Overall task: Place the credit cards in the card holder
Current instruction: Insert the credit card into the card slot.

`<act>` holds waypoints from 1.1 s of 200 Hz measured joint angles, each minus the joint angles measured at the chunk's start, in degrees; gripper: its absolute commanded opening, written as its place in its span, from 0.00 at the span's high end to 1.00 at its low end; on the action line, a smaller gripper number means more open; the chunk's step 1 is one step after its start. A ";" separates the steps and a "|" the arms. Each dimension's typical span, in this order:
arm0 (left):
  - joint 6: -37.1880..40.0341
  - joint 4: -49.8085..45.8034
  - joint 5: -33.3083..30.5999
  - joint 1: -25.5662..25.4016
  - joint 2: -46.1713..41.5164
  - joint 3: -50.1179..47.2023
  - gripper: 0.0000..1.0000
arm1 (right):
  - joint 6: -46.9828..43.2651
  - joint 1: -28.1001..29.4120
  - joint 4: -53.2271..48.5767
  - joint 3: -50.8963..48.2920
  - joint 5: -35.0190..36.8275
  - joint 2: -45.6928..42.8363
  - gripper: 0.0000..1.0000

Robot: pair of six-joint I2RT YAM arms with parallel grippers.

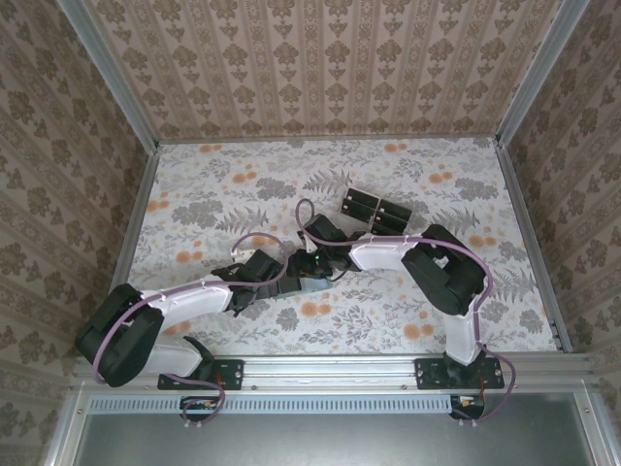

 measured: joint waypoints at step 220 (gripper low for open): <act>3.72 -0.35 2.16 4.09 -1.51 -0.11 0.00 | 3.13 2.01 0.20 -5.84 3.15 -6.29 0.59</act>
